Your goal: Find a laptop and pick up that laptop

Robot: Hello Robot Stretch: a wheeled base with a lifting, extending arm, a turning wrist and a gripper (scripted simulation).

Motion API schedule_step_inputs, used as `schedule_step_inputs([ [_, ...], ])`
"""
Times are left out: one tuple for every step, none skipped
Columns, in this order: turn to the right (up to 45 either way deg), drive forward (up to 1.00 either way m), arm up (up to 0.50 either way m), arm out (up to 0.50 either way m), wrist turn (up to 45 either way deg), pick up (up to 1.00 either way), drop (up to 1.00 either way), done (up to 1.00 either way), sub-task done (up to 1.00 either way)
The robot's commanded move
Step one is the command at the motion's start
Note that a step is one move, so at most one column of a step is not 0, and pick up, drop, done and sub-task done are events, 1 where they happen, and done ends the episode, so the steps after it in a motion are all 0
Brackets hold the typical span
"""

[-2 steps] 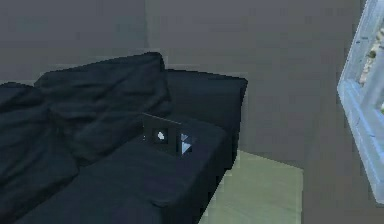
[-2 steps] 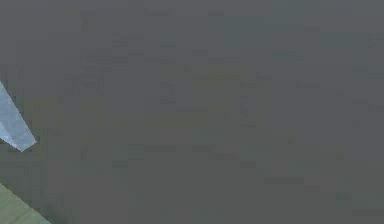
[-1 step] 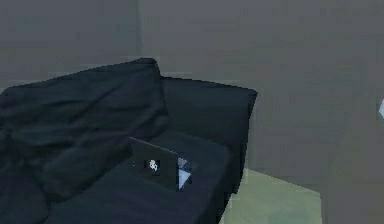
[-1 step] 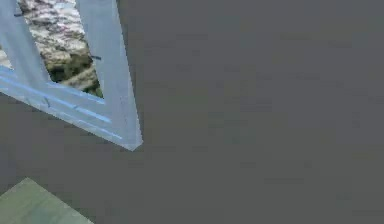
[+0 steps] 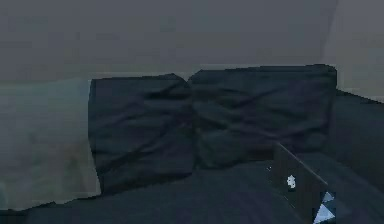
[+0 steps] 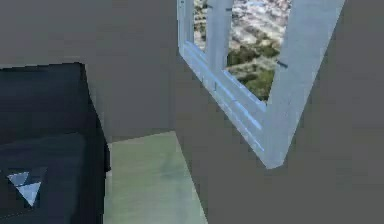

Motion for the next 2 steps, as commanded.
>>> schedule_step_inputs([
  [-45.0,0.0,0.0,0.0,0.0,0.0,0.0,0.0,0.0],
  [0.0,0.0,0.5,0.0,0.0,0.0,0.0,0.0,0.0],
])
